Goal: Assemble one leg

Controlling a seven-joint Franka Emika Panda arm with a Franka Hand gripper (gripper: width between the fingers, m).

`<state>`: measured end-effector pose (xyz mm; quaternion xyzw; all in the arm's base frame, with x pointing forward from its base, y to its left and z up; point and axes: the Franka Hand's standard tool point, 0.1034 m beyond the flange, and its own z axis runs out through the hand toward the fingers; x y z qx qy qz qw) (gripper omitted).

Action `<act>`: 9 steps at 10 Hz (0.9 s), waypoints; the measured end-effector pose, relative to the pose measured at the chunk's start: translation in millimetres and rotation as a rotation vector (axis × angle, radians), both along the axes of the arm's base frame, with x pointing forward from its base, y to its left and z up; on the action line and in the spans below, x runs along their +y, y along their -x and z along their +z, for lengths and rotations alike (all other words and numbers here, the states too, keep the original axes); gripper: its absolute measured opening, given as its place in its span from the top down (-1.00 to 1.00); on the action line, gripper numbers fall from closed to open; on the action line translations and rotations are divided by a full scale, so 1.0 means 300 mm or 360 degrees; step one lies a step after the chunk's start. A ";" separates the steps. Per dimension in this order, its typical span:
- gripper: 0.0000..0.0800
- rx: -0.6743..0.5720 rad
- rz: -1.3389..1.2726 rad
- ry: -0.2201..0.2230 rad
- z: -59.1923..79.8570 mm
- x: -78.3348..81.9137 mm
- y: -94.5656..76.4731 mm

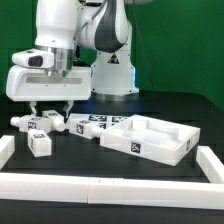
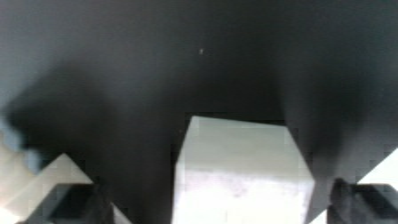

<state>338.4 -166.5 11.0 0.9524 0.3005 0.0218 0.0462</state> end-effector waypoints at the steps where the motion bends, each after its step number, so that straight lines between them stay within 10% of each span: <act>1: -0.58 0.0010 -0.0060 -0.0023 0.021 0.022 0.006; 5: -0.62 -0.0073 -0.0229 -0.0078 0.191 0.103 -0.110; 9: -0.62 -0.0135 -0.0431 -0.0165 0.240 0.438 -0.320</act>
Offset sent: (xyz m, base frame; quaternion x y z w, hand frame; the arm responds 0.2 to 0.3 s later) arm 0.0154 0.0023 0.0439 0.0090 -0.0371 0.0331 0.9987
